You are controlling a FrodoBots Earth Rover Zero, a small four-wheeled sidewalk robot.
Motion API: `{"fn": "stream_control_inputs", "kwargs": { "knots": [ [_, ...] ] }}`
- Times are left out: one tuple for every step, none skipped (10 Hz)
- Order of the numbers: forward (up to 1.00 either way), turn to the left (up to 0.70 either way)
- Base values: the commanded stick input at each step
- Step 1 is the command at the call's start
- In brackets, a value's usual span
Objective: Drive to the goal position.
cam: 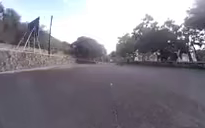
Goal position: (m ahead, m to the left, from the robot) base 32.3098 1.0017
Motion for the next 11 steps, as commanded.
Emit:
{"fn": "stream_control_inputs", "kwargs": {
  "knots": [
    [0.70,0.00],
    [0.70,0.00],
    [0.70,0.00],
    [0.70,0.00],
    [0.70,0.00],
    [0.70,0.00],
    [0.70,0.00],
    [0.70,0.00],
    [0.70,0.00],
    [0.70,0.00],
    [0.70,0.00]
  ]
}}
